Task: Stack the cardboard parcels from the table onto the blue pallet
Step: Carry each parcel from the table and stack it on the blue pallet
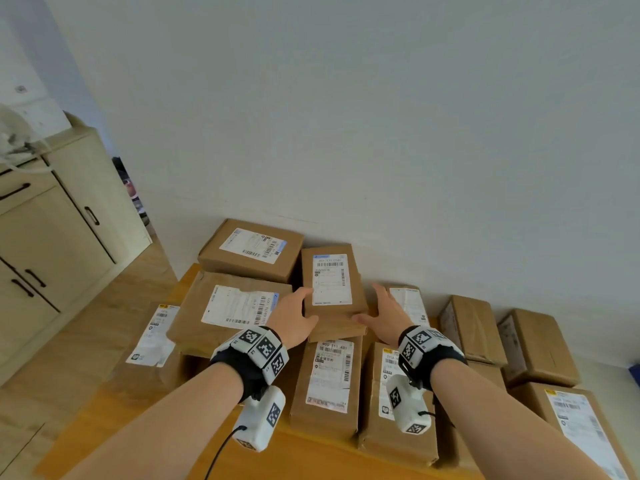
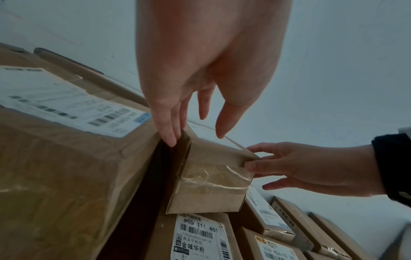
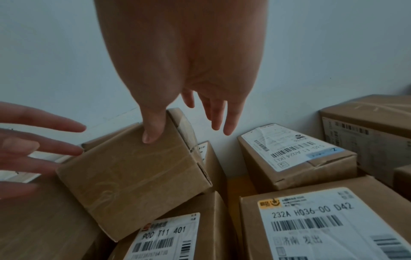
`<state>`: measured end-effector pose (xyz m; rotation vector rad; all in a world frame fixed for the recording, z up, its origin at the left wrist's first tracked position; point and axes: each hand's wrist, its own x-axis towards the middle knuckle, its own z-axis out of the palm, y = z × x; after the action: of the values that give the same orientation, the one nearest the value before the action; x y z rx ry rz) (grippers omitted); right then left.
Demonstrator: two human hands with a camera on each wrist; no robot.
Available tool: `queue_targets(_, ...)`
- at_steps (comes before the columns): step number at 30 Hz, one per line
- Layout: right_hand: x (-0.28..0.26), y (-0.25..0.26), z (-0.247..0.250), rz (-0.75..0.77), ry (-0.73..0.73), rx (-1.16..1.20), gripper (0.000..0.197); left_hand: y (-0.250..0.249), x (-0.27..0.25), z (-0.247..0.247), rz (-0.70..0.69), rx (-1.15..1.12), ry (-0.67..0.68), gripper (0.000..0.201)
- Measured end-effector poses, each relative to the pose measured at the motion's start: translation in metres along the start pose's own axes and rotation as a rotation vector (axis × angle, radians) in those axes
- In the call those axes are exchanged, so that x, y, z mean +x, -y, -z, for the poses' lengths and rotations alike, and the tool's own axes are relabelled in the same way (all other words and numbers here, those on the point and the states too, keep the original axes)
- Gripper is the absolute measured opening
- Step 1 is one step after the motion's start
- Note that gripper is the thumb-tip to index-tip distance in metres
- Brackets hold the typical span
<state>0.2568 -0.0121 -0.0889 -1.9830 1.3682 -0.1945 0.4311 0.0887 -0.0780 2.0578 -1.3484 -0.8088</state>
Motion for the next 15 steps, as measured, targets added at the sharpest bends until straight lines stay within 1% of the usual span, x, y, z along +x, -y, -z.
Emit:
queue_targets(3,-0.003,0.0,0.007,0.015,0.026,0.013,0.084,0.001,0.006,-0.007,0.033,-0.026,0.001,0.059)
queue_targets(5,-0.005,0.003,0.011,0.039,0.052,0.064,0.082,0.001,0.009,-0.011,0.054,-0.037,-0.007,0.06)
queue_targets(11,-0.001,0.015,0.015,0.057,0.144,0.251,0.069,0.006,0.014,-0.017,0.084,-0.081,-0.026,0.052)
queue_targets(15,0.008,0.015,0.016,0.051,0.17,0.35,0.069,0.004,0.016,-0.022,0.113,-0.134,-0.048,0.05)
